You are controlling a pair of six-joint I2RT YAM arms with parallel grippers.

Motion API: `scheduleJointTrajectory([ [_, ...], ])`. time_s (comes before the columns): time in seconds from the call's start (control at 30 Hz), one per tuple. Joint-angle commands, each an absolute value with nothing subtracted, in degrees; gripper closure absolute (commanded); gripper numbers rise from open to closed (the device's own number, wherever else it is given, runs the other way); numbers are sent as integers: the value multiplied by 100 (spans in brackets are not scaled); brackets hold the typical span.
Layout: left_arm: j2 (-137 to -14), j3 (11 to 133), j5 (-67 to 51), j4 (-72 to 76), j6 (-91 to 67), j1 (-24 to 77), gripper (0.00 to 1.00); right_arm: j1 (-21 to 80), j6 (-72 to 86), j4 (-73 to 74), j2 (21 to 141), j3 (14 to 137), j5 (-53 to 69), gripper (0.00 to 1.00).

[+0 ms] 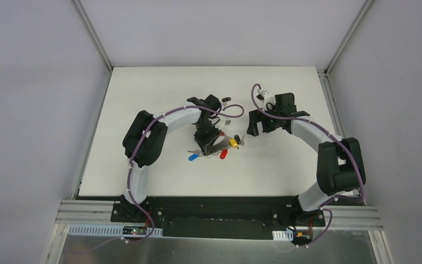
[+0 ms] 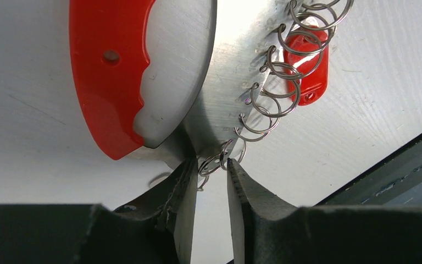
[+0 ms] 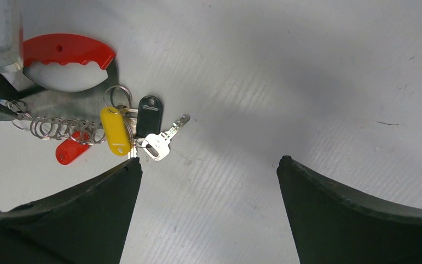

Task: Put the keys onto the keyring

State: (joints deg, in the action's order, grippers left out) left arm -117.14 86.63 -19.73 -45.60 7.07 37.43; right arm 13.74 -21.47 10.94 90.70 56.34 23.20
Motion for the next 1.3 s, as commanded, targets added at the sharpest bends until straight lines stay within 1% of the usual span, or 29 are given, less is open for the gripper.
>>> scheduleJointTrajectory([
  [0.0, -11618, 8625, -2213, -4606, 799, 3744, 74, 1334, -2136, 1061, 8911, 5616, 2469, 2],
  [0.3, -11465, 8606, -2610, -4813, 848, 3744, 84, 1314, -2160, 1079, 8964, 5625, 2463, 2],
  [0.53, -11378, 8514, -2619, -4847, 881, 3735, 84, 1304, -2170, 1092, 9016, 5633, 2470, 2],
  [0.6, -11369, 8487, -2604, -4850, 873, 3735, 83, 1304, -2171, 1107, 9034, 5634, 2470, 2],
  [0.9, -11259, 8284, -2605, -4794, 716, 3727, 70, 1306, -2188, 1124, 9091, 5649, 2476, 2],
  [1.27, -11259, 7937, -3105, -4311, 18, 3558, 65, 1294, -2206, 1153, 9129, 5660, 2461, 1],
])
